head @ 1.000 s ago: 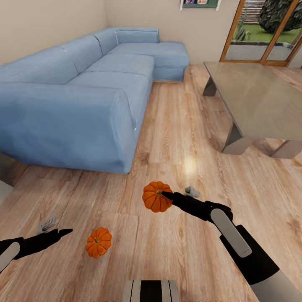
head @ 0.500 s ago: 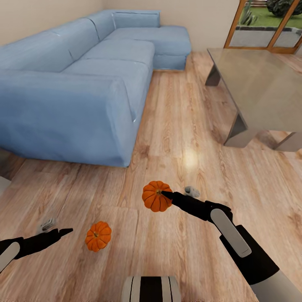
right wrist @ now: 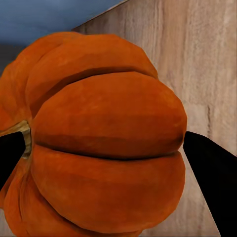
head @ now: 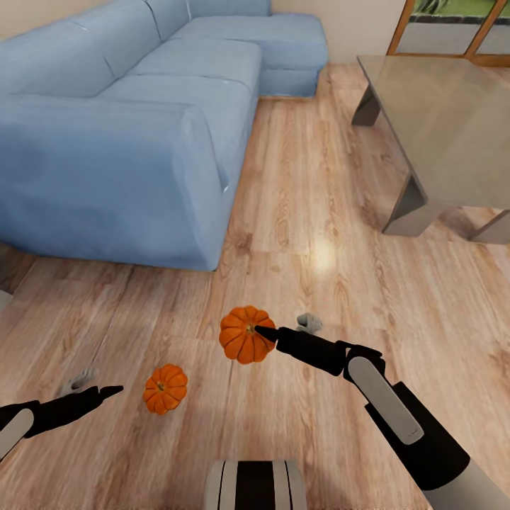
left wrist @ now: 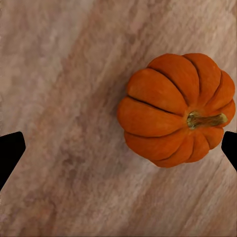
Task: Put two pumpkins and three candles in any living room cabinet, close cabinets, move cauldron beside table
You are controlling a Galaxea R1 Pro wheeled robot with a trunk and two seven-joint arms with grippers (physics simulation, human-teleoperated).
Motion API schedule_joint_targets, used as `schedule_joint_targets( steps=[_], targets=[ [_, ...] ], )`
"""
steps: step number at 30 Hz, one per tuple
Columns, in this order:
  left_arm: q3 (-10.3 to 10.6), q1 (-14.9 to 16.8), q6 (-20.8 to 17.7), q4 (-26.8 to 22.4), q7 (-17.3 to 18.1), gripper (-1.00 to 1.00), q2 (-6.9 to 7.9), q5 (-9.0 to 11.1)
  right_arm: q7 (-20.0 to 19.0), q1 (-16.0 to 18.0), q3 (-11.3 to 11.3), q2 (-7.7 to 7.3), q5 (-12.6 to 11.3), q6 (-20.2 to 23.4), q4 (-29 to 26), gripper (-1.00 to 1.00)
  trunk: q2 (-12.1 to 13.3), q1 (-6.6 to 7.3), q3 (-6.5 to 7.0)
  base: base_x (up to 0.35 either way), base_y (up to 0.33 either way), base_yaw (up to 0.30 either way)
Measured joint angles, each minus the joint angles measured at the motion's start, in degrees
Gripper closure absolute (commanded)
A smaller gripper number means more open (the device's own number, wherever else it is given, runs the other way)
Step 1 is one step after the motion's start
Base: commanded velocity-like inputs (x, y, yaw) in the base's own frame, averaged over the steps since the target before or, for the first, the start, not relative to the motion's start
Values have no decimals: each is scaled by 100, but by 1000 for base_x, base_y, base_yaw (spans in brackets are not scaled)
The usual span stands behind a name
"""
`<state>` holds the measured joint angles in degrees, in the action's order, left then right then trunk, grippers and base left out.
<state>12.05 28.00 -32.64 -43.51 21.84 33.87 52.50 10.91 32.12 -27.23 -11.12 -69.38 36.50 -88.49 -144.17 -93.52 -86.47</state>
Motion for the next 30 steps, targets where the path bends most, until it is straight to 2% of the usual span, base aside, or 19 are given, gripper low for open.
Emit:
schedule_joint_targets(
  steps=[17, 19, 23, 26, 30],
  targets=[
    [19, 0, 30, -49, 14, -100, 0, -19, -9, 0, -3, 6, 8, -44, 12, 100, -23, -44, -377, 0, 0, 0],
    [28, 0, 31, -55, 189, -100, 1, -29, -9, 0, -3, 8, 10, -45, 16, 100, -26, -49, -421, 0, 0, 0],
    [49, 0, 42, -11, 1023, -100, 8, -115, -6, 0, -14, 9, 7, -52, 31, 100, -26, -49, -422, 0, 0, 0],
    [45, 0, 43, -4, 1177, -100, 8, -131, -3, 1, -25, 14, 10, -53, 38, 100, -26, -49, -422, 0, 0, 0],
    [24, 0, 43, -2, 1285, -100, 15, -140, -7, 0, -29, 17, 24, -53, 42, 100, -31, -59, -510, 0, 0, 0]
  ],
)
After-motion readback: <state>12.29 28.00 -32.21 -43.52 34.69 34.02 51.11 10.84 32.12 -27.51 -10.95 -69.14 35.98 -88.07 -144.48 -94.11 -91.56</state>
